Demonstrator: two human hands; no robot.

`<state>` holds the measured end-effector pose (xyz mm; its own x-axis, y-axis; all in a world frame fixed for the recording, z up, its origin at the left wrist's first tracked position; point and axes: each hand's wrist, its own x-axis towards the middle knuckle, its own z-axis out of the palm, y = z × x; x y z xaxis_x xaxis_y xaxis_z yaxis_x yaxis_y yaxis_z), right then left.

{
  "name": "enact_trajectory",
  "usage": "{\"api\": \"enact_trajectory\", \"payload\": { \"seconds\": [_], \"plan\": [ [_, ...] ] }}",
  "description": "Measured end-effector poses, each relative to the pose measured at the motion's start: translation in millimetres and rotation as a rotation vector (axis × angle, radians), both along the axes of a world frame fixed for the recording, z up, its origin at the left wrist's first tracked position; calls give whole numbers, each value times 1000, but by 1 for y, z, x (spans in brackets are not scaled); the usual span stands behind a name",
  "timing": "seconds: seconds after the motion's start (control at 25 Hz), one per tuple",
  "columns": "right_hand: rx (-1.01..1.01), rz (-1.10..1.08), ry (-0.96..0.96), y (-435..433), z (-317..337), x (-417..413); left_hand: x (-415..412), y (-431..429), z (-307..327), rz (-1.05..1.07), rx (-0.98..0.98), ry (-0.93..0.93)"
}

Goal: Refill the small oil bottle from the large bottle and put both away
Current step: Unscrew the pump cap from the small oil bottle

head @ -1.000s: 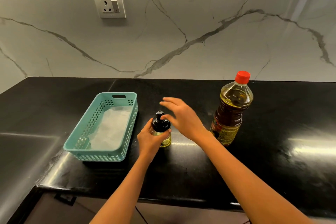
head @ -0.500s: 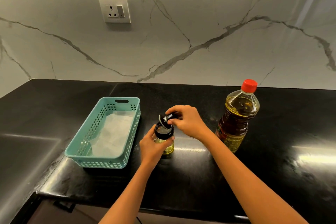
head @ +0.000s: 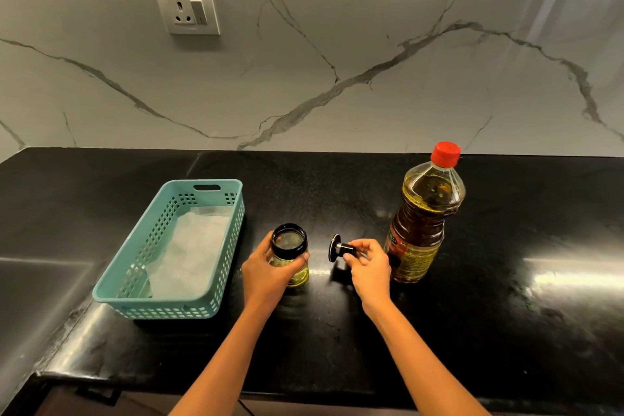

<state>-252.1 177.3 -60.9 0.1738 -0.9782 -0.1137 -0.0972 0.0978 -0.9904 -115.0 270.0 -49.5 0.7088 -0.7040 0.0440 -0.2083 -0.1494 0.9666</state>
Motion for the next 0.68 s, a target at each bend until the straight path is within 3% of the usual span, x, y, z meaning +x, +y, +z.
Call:
{"api": "enact_trajectory", "payload": {
  "seconds": [0.16, 0.36, 0.68],
  "plan": [
    [-29, 53, 83, 1, -10, 1, 0, 1, 1, 10, 11, 11],
    [-169, 106, 322, -2, -18, -2, -2, 2, 6, -2, 1, -7],
    [-251, 154, 358, -1, -8, -5, 0, 3, 9, -43, 43, -4]
  ]
}}
